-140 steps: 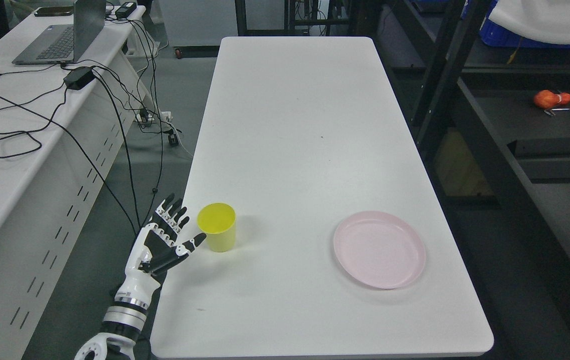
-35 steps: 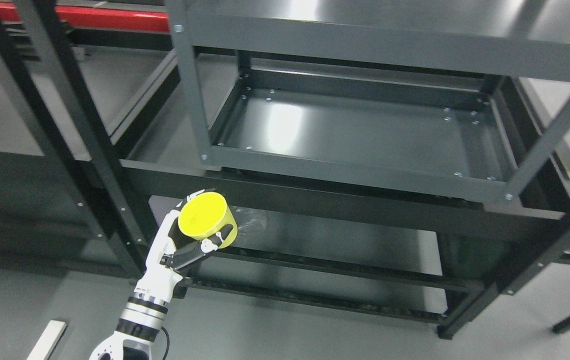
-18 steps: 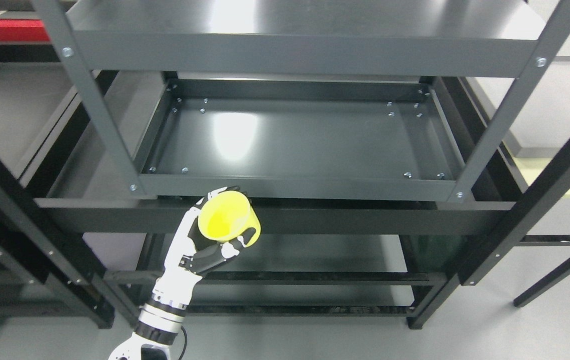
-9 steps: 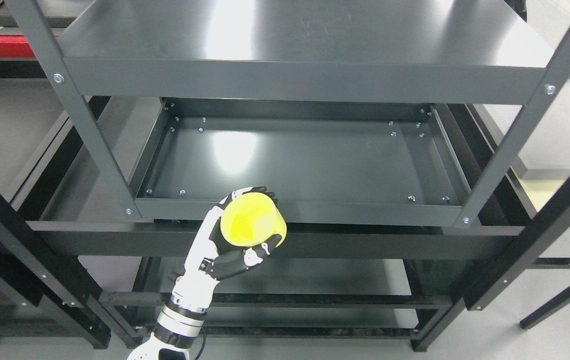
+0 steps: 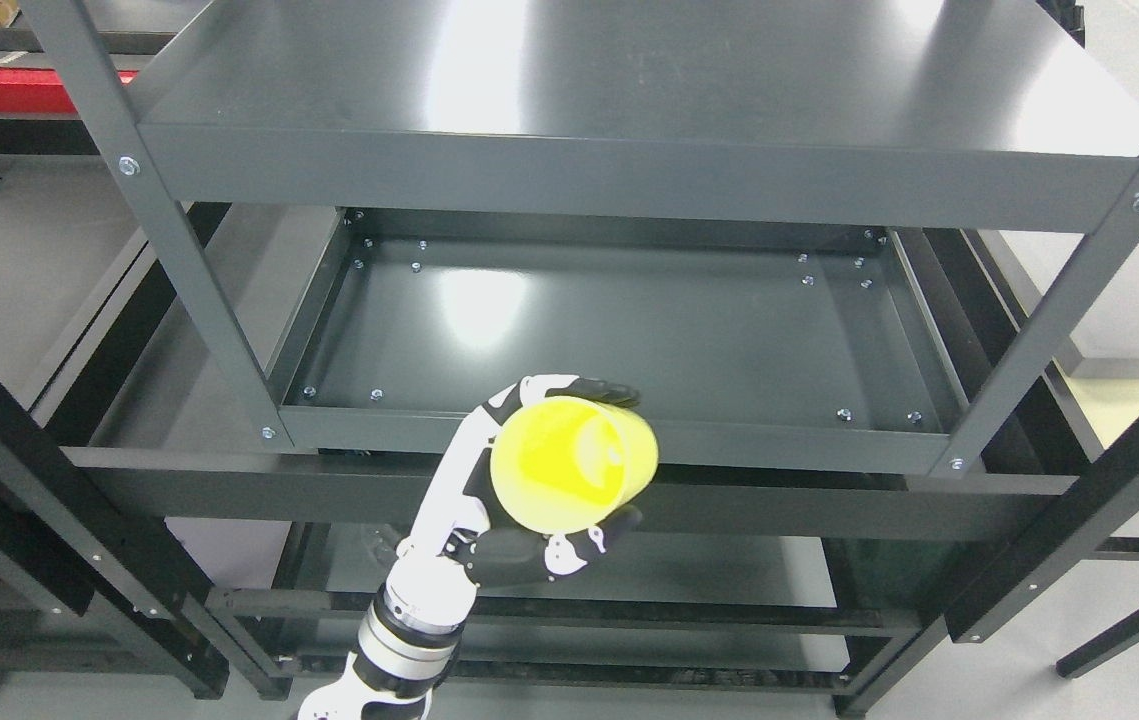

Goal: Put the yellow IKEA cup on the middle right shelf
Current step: 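Raise the cup with the left hand up onto the upper shelf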

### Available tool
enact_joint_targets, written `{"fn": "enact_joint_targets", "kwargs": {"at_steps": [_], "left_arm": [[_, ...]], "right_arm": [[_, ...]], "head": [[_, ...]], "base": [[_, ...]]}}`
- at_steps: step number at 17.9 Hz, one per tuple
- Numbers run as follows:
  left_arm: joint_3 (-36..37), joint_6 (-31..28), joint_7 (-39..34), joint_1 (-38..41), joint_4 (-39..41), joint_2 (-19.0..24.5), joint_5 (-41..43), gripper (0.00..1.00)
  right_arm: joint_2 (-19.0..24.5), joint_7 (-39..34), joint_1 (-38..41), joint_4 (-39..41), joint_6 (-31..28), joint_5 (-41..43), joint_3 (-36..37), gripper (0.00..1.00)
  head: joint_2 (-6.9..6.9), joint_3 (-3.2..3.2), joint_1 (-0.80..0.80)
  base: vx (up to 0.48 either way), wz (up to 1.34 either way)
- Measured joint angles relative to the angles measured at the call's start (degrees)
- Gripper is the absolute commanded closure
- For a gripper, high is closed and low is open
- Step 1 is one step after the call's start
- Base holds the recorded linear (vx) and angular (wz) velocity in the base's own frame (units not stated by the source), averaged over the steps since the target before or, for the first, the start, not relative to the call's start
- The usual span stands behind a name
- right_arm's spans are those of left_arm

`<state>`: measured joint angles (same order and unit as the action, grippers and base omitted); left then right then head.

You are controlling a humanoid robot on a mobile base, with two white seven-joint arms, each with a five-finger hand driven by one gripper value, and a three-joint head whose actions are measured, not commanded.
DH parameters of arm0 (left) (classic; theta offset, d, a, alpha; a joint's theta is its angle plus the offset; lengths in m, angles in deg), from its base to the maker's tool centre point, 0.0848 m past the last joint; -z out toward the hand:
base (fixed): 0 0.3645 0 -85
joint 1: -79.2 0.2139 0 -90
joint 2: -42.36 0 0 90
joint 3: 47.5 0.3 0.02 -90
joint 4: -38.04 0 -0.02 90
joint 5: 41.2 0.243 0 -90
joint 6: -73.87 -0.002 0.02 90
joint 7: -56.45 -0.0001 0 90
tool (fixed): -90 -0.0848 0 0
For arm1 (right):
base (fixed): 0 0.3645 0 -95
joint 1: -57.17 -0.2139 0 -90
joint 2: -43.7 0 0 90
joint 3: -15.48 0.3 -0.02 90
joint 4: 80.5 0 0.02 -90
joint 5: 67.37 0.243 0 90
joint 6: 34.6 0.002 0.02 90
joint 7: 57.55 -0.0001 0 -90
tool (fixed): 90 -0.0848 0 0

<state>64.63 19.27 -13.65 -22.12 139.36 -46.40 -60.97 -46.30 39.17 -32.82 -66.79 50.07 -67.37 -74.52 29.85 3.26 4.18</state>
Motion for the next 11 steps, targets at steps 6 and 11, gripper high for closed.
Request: {"fn": "enact_joint_targets", "kwargs": {"at_steps": [6, 11], "left_arm": [[8.11, 1.43, -1.90, -11.88, 0.16, -0.54, -0.01, 0.97], [12.37, -6.41, -15.35, -23.84, 0.24, -0.78, -0.66, 1.00]], "right_arm": [[0.00, 0.00, 0.00, 0.00, 0.00, 0.00, 0.00, 0.01], [0.00, 0.00, 0.00, 0.00, 0.00, 0.00, 0.00, 0.01]], "head": [[0.00, 0.00, 0.00], [0.00, 0.00, 0.00]], "base": [[0.000, 0.00], [0.000, 0.00]]}}
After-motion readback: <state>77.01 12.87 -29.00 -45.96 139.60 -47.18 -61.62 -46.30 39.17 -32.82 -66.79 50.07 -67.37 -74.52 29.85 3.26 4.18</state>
